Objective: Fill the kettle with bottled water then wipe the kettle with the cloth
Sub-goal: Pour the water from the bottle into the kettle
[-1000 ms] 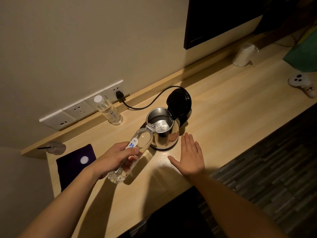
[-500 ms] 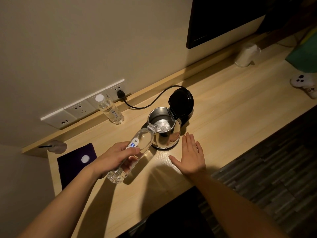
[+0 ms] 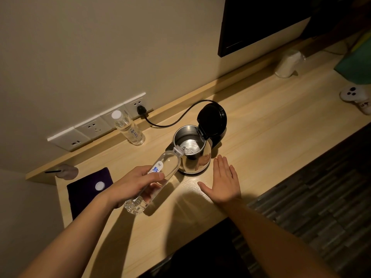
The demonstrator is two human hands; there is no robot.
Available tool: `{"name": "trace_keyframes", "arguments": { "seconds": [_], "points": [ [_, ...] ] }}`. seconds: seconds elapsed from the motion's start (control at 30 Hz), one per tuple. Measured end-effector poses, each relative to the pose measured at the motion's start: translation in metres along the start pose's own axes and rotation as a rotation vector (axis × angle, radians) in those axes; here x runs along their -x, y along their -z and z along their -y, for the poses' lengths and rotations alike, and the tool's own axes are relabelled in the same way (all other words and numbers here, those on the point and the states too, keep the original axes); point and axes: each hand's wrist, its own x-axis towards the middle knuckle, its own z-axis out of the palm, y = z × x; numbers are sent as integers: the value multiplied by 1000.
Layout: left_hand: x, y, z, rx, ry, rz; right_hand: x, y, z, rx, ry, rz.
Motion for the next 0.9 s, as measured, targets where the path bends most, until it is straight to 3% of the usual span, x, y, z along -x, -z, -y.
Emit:
{"name": "trace_keyframes", "arguments": {
  "seconds": [0.9],
  "points": [
    [6,7,-13,-51,4,-3,0,0,0,1,4,16]
  ]
}}
